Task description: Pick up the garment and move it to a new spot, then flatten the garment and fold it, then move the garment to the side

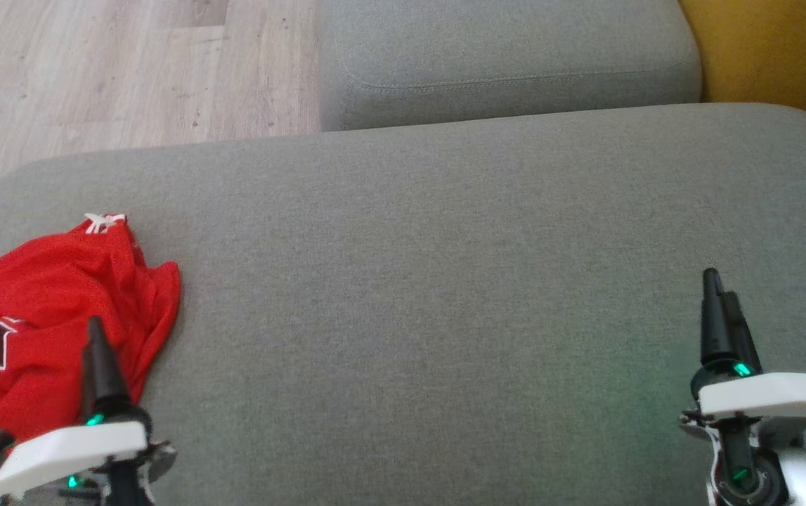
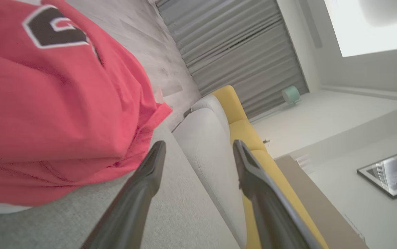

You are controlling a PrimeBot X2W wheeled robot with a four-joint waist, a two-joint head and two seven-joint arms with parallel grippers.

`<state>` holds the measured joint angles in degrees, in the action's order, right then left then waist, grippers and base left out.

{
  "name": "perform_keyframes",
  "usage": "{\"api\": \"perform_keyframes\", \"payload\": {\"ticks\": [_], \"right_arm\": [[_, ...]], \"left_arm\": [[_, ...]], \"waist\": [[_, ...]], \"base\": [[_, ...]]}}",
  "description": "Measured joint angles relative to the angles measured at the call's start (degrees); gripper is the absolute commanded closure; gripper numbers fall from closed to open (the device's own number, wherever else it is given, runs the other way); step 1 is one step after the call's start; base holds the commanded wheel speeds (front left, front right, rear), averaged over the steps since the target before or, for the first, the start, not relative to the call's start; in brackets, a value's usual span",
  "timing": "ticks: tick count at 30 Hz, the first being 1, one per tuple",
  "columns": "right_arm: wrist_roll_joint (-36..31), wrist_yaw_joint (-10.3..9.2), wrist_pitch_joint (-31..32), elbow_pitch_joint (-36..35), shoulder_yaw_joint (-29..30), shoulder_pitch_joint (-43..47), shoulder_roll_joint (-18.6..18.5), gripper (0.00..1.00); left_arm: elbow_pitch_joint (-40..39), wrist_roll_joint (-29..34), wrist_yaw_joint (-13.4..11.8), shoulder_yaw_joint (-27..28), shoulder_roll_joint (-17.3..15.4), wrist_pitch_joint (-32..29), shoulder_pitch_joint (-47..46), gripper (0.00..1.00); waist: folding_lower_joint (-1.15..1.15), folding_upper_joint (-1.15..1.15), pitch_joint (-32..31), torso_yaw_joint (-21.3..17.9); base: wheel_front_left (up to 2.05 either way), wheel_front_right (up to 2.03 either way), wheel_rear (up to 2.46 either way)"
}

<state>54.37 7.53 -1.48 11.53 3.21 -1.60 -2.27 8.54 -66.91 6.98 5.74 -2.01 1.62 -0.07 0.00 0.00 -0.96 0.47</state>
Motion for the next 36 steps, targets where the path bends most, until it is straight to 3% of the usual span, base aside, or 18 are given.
{"api": "perform_keyframes", "payload": {"ticks": [7, 27, 36], "right_arm": [[-7.3, 0.0, -1.12, -0.78, -1.77, 0.01, 0.0, 0.0], [-25.98, 0.0, -4.22, -2.89, -4.44, 0.0, -0.02, 0.0], [-33.27, 0.0, -5.84, -3.14, -5.78, 0.01, -0.03, 0.0]], "left_arm": [[-1.87, 8.7, -1.51, -3.74, 0.02, 1.07, 0.1, 0.0], [-3.64, 29.78, -2.55, -9.69, -0.22, 4.46, 0.6, 0.0], [-4.37, 37.23, -4.8, -13.01, -1.9, 5.89, 0.74, 0.0]], "waist": [[0.0, 0.0, 0.11, -0.2], [0.0, 0.0, 0.22, -1.32], [0.0, 0.0, -0.11, -1.6]], "base": [[0.0, 0.0, 0.0], [0.0, 0.0, 0.0], [0.0, 0.0, 0.0]]}}
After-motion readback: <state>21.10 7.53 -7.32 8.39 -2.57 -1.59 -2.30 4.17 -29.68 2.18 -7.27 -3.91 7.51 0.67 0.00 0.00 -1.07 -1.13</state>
